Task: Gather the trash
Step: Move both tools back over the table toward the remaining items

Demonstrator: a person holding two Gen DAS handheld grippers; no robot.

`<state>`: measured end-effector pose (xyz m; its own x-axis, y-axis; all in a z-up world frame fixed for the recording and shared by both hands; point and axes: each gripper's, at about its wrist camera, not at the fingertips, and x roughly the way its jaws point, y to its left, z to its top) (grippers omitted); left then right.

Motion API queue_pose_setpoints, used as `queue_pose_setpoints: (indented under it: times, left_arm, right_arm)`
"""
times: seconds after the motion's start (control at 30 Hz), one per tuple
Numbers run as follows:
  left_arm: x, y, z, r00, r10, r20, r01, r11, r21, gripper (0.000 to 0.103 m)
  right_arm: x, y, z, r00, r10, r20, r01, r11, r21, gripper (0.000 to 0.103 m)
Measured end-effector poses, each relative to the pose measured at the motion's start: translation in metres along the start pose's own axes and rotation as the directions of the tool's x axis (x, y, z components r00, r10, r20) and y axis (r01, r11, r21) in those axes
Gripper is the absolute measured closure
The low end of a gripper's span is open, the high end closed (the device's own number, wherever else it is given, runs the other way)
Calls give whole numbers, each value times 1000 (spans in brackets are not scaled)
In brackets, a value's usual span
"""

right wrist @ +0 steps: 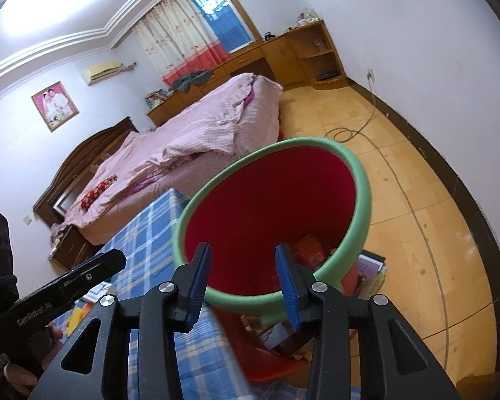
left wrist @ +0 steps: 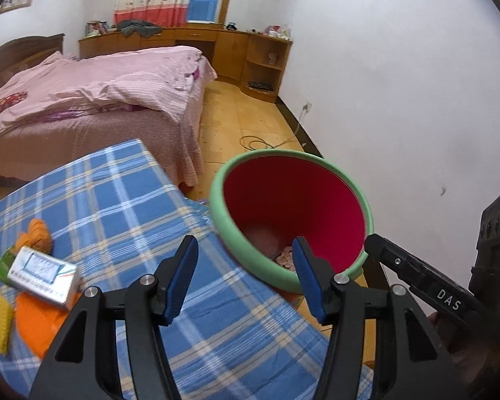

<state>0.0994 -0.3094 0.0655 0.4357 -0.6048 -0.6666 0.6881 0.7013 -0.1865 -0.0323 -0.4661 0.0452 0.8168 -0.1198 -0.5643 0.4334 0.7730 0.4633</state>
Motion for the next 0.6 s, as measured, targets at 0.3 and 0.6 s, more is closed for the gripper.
queue_pose_setpoints:
  times: [0.3, 0.6]
  left_arm:
    - [-37, 41, -12, 997, 65, 36, -62, 995, -82, 44]
    - [-68, 88, -30, 987, 151, 49, -140, 974, -181, 44]
  right_arm:
    - [1, 27, -11, 998, 42, -44, -44, 999, -28, 54]
    - [8, 54, -25, 993, 73, -90, -79, 995, -67, 50]
